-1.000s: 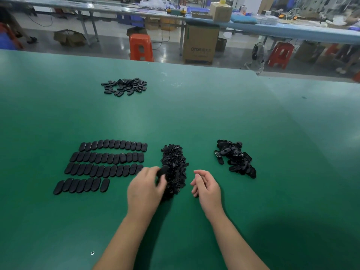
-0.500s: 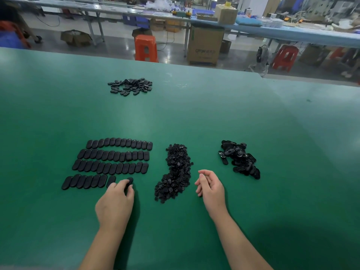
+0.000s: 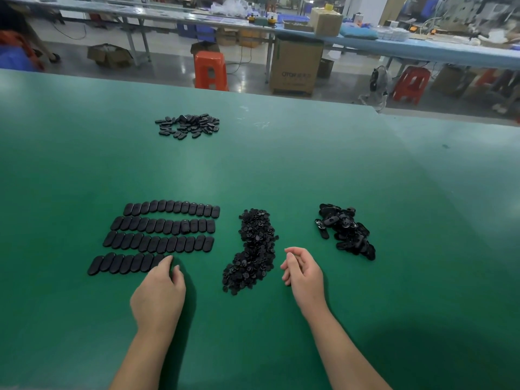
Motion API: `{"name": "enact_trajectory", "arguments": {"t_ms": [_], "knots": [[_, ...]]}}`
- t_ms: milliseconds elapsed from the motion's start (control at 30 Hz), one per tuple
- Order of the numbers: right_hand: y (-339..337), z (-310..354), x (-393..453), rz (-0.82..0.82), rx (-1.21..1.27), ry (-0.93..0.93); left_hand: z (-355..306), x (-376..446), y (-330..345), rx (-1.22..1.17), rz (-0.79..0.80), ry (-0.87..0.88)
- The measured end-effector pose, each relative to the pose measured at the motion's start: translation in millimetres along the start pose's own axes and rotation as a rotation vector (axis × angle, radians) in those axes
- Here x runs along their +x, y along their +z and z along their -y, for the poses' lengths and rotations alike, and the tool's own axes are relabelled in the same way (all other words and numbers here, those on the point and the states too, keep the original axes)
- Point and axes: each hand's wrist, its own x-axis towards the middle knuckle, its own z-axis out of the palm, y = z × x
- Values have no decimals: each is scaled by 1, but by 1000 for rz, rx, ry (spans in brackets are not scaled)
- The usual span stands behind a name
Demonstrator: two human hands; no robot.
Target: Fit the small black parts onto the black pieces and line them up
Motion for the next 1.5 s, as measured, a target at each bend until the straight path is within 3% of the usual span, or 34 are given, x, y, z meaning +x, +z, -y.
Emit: {"name": "enact_trajectory", "arguments": {"t_ms": [100, 267, 467, 933, 1133, 1300, 1500], "knots": [[0, 0, 0, 0, -13, -7, -16, -4, 7, -101, 70, 147], [0, 0, 1, -2, -24, -8, -51, -6, 26, -62, 251, 321], [0, -1, 1, 2, -36, -12, -64, 1, 37, -58, 301, 348], [3, -5, 3, 0, -74, -17, -60, 2, 39, -177, 216, 356], [-2, 3, 19, -7, 8, 73, -50, 6, 42, -278, 250, 387], [-25, 17, 52, -174, -426, -12, -48, 7, 41, -295, 258, 391], [-47, 13, 78, -9, -816, 50, -50, 7, 41, -316, 251, 340]]}}
